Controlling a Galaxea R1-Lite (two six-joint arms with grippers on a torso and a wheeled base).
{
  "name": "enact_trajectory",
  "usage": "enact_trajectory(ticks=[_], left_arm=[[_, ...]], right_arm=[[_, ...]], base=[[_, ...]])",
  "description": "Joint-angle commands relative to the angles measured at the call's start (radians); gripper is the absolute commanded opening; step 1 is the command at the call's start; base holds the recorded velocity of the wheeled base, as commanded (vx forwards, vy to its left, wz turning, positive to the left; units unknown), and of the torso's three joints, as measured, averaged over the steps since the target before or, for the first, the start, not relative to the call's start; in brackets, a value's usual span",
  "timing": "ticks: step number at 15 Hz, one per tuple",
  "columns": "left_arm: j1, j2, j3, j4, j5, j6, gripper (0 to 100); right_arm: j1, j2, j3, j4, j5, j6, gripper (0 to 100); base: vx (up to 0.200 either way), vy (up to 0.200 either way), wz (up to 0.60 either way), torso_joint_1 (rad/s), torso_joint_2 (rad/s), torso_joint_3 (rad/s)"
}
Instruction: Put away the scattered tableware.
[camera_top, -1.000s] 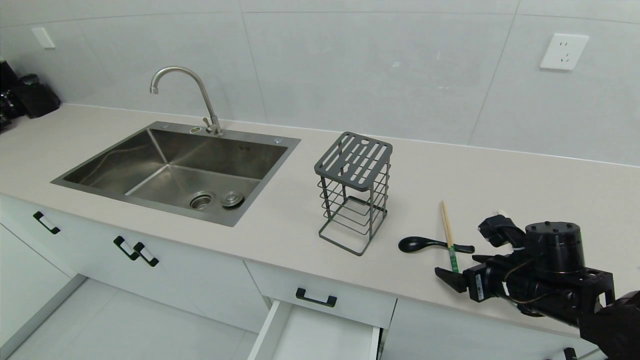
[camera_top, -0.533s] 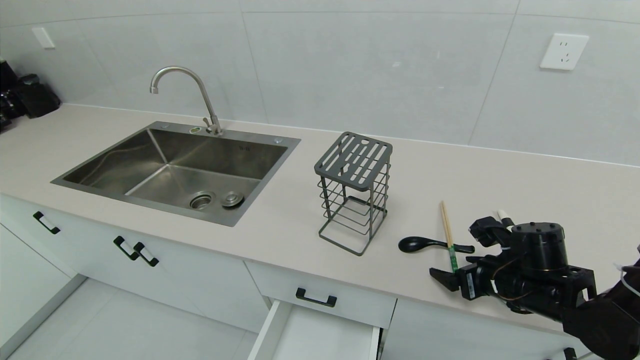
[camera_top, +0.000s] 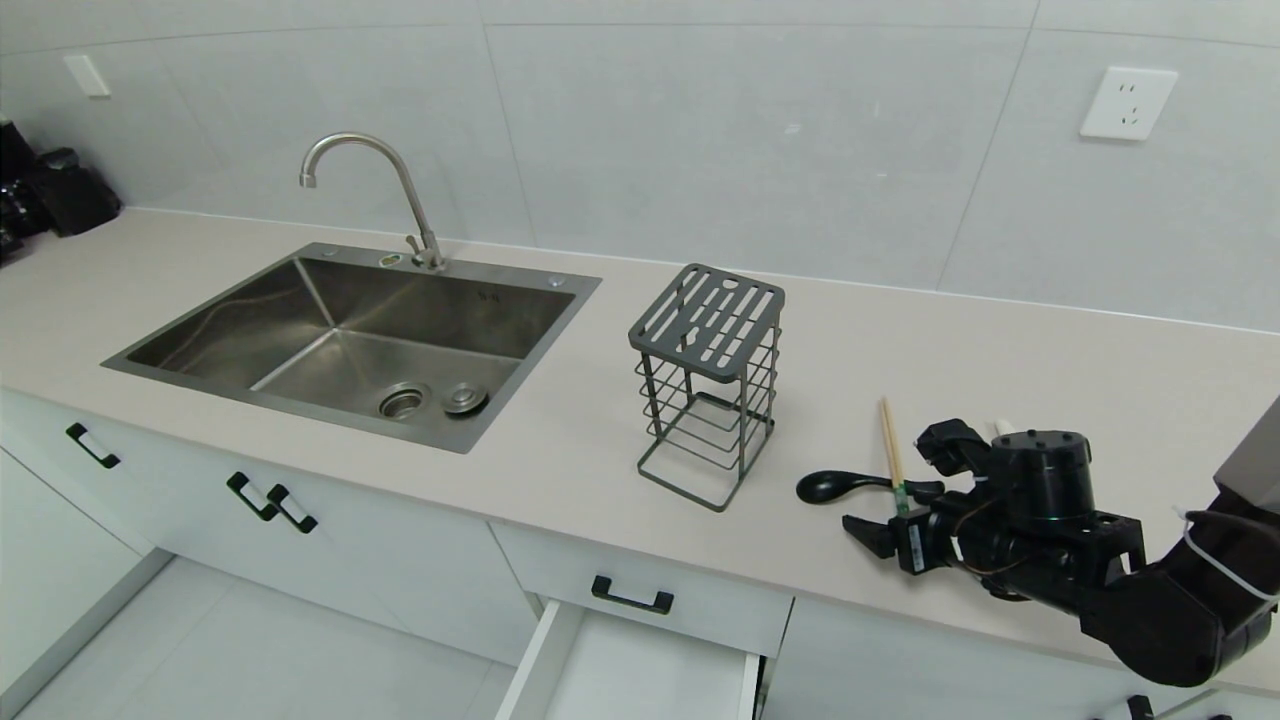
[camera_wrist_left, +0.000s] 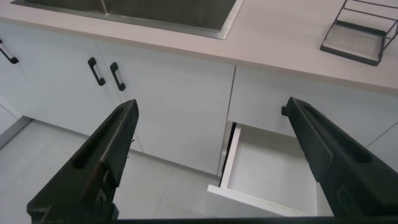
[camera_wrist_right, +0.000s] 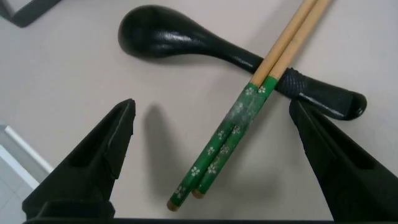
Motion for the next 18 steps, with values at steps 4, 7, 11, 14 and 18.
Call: enact_trajectory(ticks=[4,7,11,14,18], left_arm=[[0.0,0.0,0.0,0.0,0.0,-0.001,100],[0.0,0.0,-0.002,0.0,0.0,-0.001,100],[0.0,0.0,0.0,0.0,0.0,-0.001,100],[0.0,0.0,0.0,0.0,0.0,-0.001,100],[0.0,0.0,0.0,-0.002,0.0,-0.001,100]], right_arm=[[-0.016,0.022,-0.025,0.001,-0.009,0.001,100],[-0.021,0.017,-0.022,0.001,-0.01,0.005,0],[-0.025,0.002,-0.011,0.001,-0.029,0.017,0],[-0.06,-0.035,0.007,0.001,-0.029,0.017,0],[-0.063,-0.179,0.081,-0.001,-0.027,0.017,0]], base=[[0.0,0.0,0.0,0.0,0.0,0.0],[0.0,0.0,0.0,0.0,0.0,0.0],[0.0,0.0,0.0,0.0,0.0,0.0],[0.0,0.0,0.0,0.0,0.0,0.0],[0.0,0.0,0.0,0.0,0.0,0.0]])
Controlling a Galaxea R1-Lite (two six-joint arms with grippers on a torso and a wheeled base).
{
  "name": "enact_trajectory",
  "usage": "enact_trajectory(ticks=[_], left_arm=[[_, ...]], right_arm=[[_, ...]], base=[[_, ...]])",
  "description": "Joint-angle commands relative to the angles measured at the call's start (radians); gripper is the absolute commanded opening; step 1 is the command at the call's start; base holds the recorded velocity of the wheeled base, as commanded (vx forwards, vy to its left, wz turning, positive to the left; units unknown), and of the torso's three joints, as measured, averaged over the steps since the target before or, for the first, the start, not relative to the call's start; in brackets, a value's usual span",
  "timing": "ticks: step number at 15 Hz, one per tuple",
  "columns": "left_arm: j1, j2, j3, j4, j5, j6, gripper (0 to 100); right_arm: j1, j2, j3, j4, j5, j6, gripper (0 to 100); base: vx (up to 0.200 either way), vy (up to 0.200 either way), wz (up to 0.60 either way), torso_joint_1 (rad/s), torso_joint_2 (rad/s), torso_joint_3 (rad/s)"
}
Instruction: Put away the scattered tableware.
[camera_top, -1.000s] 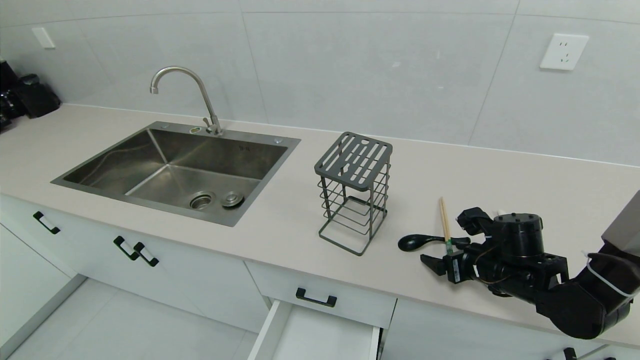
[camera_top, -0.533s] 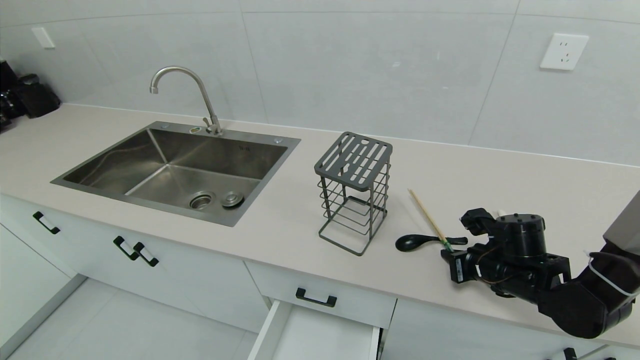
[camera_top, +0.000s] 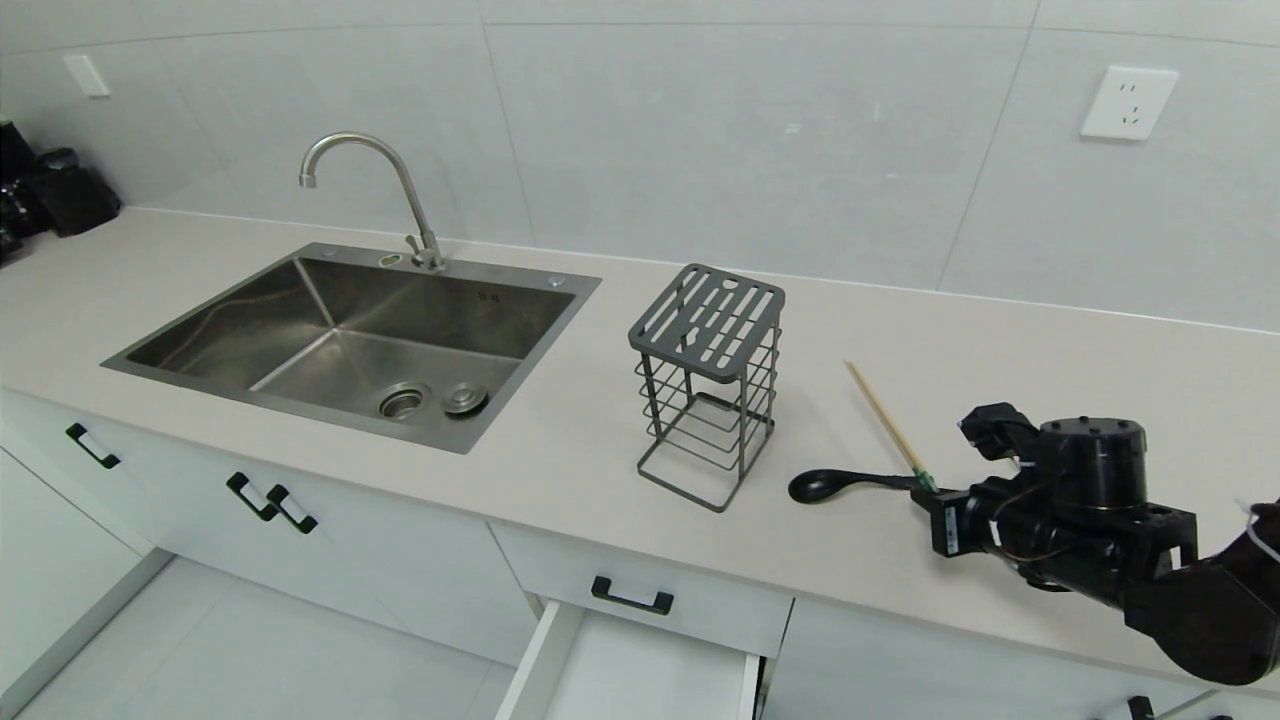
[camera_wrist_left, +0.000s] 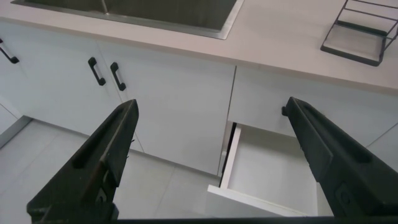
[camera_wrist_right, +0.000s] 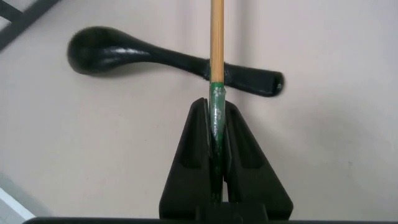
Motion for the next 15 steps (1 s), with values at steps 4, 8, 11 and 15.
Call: enact_trajectory(ticks=[4,8,11,15], left_arm=[[0.0,0.0,0.0,-0.002,0.001,-0.006,100],[0.0,0.0,0.0,-0.002,0.001,-0.016,100],[0.0,0.0,0.0,-0.002,0.001,-0.016,100],[0.0,0.0,0.0,-0.002,0.001,-0.016,100]], right_arm=[[0.005,-0.238,0.18,-0.033,0.005,-0.002,0],[0.011,-0.395,0.334,-0.131,0.024,-0.008,0],[0.023,-0.471,0.387,-0.189,0.054,-0.036,0],[0.1,-0.592,0.458,-0.199,0.072,-0.043,0]], base=[[0.0,0.0,0.0,0.0,0.0,0.0],[0.0,0.0,0.0,0.0,0.0,0.0],[0.0,0.0,0.0,0.0,0.0,0.0],[0.0,0.0,0.0,0.0,0.0,0.0]])
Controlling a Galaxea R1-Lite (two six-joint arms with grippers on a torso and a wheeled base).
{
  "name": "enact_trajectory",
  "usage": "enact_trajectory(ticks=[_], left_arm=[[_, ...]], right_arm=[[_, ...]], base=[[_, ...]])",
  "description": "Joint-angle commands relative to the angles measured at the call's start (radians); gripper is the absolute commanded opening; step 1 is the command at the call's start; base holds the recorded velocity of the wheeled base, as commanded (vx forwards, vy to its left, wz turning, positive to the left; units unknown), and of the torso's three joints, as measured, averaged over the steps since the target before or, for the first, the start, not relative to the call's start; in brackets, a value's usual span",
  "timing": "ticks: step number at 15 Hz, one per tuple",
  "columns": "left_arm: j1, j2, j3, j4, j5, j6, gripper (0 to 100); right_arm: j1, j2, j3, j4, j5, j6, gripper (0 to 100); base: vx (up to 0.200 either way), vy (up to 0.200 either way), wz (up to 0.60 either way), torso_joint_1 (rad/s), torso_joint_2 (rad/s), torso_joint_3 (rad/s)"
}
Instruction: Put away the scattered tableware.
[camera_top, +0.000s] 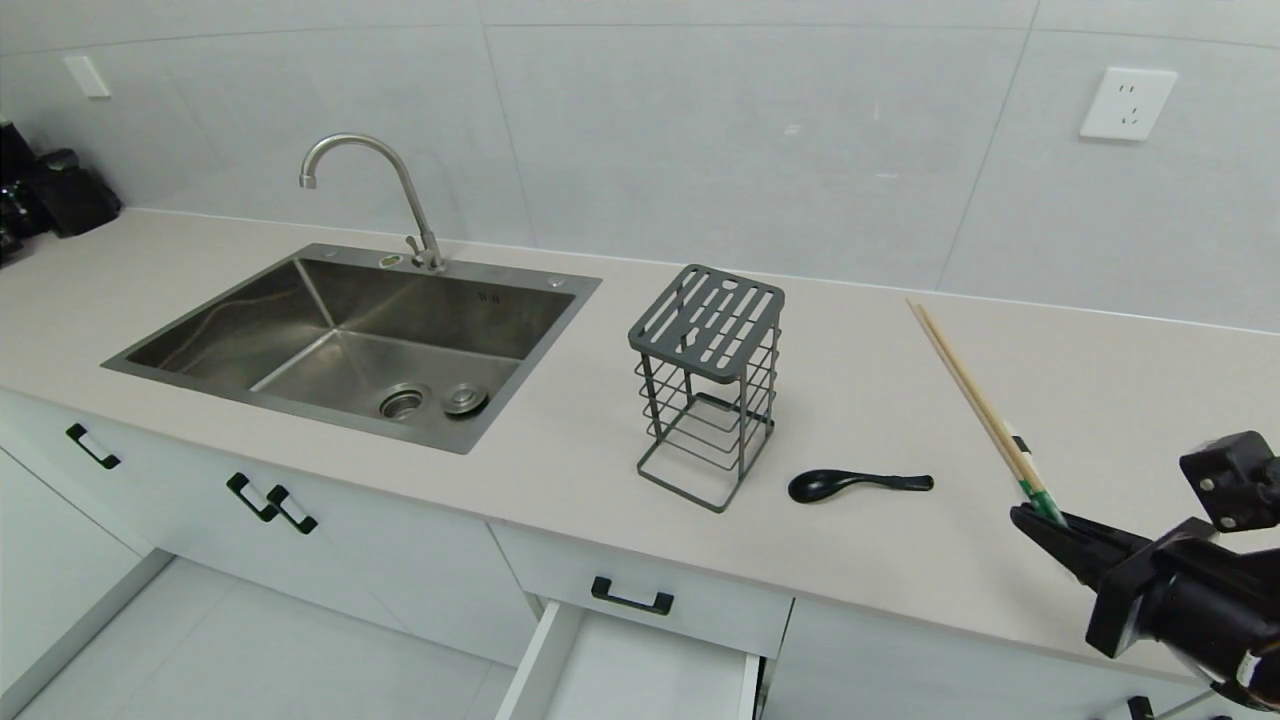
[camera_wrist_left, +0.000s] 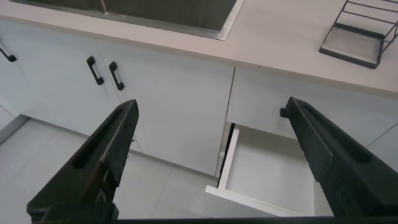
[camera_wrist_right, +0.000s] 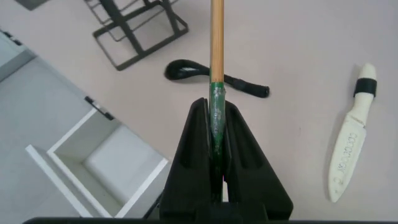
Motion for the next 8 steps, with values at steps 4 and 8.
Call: enact_trajectory(ticks=[4,8], left_arm=[[0.0,0.0,0.0,0.0,0.001,0.0,100],[0.0,0.0,0.0,0.0,0.001,0.0,100]], right_arm=[[0.127,-0.059,0.02,-0.022,0.016,-0.002,0],[0.281,0.009,0.024,-0.127,0.04,-0.002,0]], base=[[0.0,0.0,0.0,0.0,0.0,0.0],[0.0,0.0,0.0,0.0,0.0,0.0]])
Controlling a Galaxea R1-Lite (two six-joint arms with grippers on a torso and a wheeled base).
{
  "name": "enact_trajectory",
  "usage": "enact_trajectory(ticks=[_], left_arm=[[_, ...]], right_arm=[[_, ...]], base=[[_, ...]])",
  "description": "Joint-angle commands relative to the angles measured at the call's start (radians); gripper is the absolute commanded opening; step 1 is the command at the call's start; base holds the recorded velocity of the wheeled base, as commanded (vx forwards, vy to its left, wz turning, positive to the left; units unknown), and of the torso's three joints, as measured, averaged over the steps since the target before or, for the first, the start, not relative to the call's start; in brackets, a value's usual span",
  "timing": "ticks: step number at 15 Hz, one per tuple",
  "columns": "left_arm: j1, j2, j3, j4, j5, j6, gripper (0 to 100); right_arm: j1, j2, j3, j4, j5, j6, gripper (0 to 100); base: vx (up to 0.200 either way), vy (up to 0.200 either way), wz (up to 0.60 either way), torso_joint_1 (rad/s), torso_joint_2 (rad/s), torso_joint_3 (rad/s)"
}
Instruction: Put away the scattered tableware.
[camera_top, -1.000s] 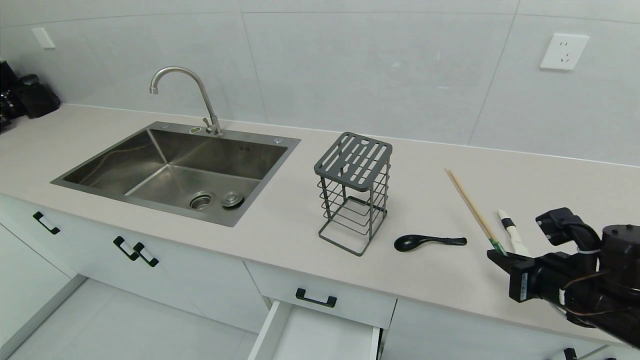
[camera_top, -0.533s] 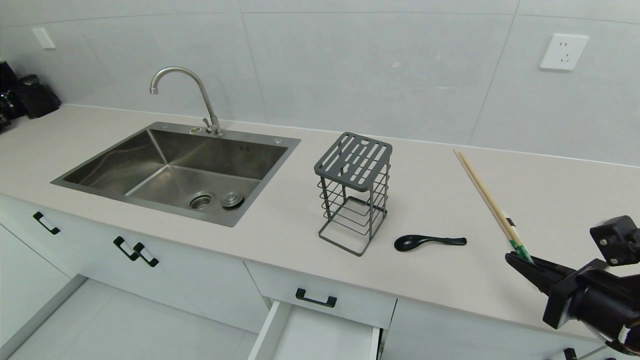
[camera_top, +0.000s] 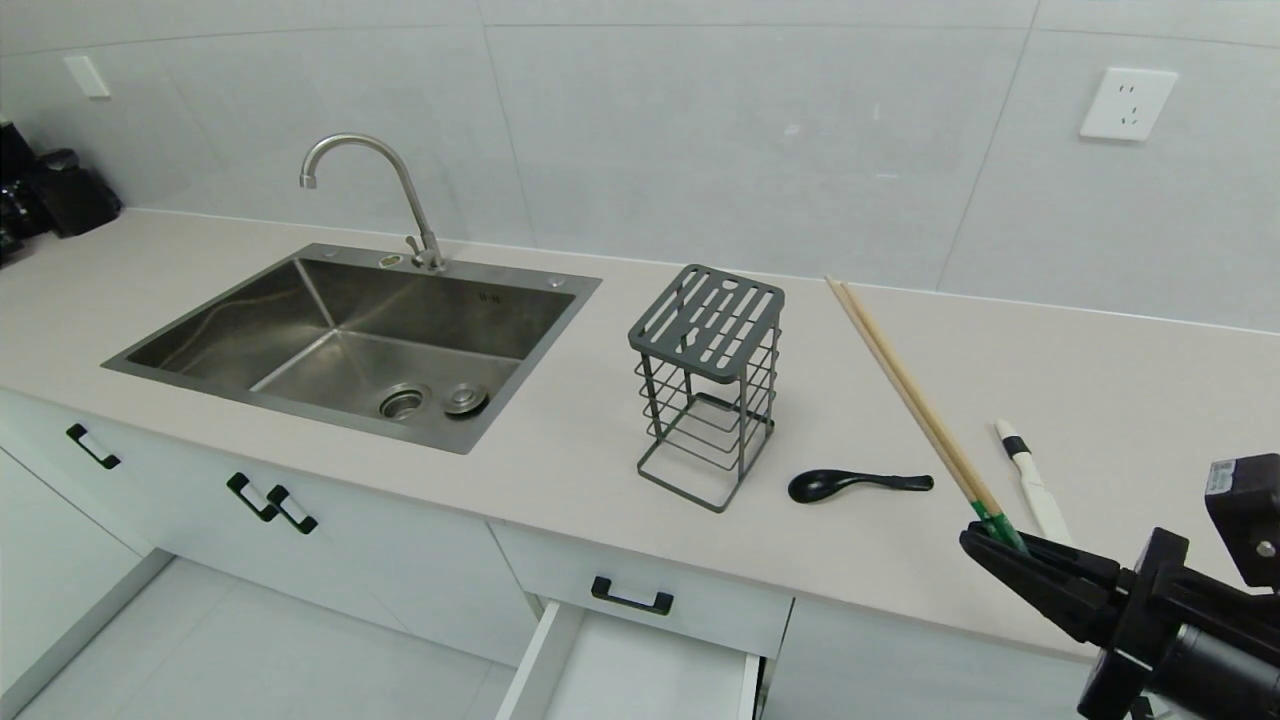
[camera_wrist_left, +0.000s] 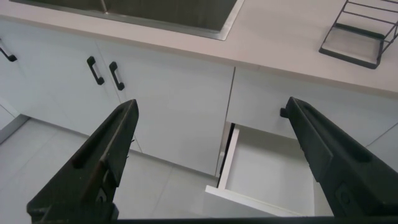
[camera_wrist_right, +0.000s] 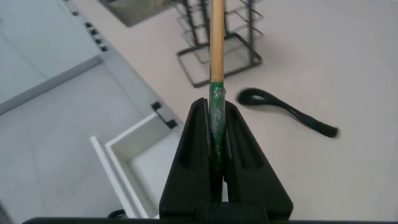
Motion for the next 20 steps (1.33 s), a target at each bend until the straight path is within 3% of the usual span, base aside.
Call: enact_trajectory(ticks=[1,8,11,14,20], left_arm=[[0.0,0.0,0.0,0.0,0.001,0.0,100],[0.0,0.0,0.0,0.0,0.001,0.0,100],[0.0,0.0,-0.002,0.0,0.001,0.0,100],[0.0,0.0,0.0,0.0,0.001,0.0,100],[0.0,0.0,0.0,0.0,0.001,0.0,100]], right_arm=[[0.038,0.045,0.019,-0.037,0.006,0.002,0],[0.035,-0.013,0.036,-0.048,0.056,-0.014,0],[0.043,-0.073,0.053,-0.048,0.191,-0.089,0],[0.14,-0.047,0.021,-0.046,0.193,-0.084,0],[0.17,0.133,0.068,-0.039,0.199,-0.09,0]], base=[[0.0,0.0,0.0,0.0,0.0,0.0],[0.0,0.0,0.0,0.0,0.0,0.0],[0.0,0.0,0.0,0.0,0.0,0.0],[0.0,0.0,0.0,0.0,0.0,0.0],[0.0,0.0,0.0,0.0,0.0,0.0]])
